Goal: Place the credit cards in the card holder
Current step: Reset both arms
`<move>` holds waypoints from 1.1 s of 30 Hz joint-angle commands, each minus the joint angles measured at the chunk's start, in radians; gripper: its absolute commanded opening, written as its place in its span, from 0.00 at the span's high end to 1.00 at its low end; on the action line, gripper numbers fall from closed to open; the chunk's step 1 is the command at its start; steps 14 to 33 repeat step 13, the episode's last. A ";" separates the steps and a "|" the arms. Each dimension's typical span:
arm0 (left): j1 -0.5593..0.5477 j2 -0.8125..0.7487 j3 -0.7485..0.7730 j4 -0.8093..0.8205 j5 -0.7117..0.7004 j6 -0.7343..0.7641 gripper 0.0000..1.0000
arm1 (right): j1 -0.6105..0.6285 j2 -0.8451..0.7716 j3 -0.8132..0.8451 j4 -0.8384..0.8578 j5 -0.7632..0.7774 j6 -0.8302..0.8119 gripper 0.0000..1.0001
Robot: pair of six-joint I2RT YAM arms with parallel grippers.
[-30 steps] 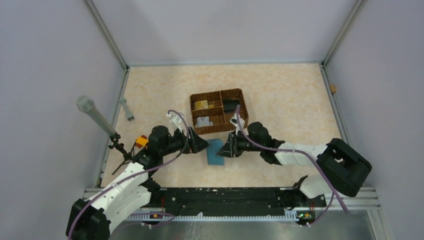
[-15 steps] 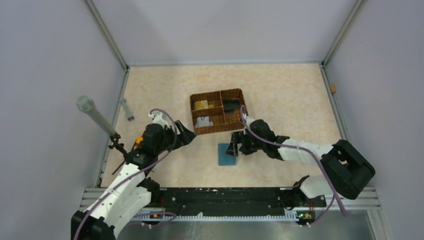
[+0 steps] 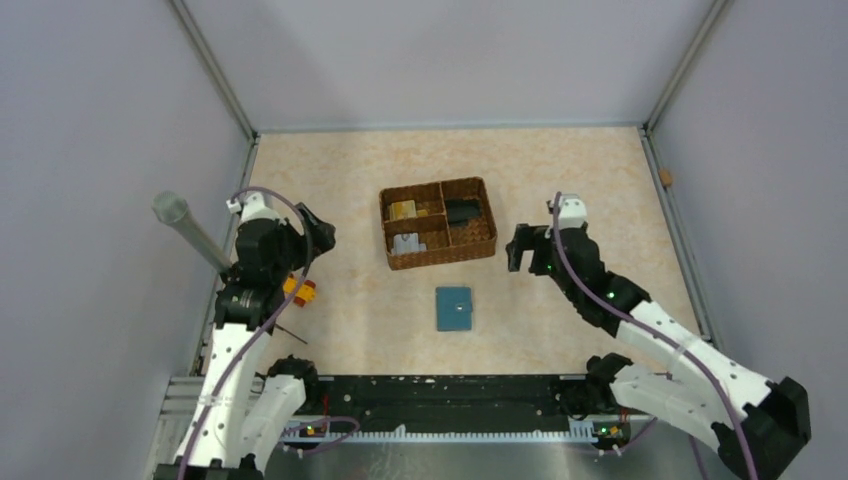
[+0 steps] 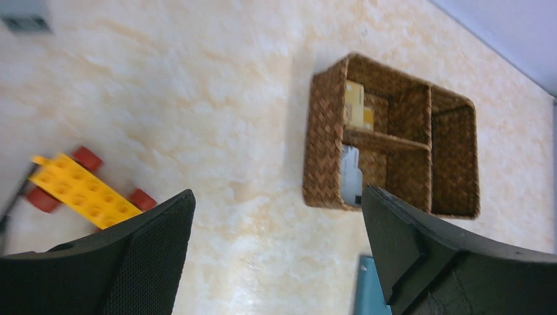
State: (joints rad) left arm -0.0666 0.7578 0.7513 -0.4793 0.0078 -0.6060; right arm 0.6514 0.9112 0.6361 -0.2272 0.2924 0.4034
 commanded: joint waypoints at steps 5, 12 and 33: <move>0.007 -0.132 0.031 -0.038 -0.199 0.277 0.01 | -0.008 -0.225 -0.010 -0.018 0.367 -0.119 0.04; 0.007 -0.143 0.022 -0.031 -0.198 0.288 0.01 | -0.008 -0.230 -0.007 -0.026 0.381 -0.118 0.04; 0.007 -0.143 0.022 -0.030 -0.203 0.292 0.01 | -0.007 -0.229 -0.004 -0.027 0.382 -0.117 0.04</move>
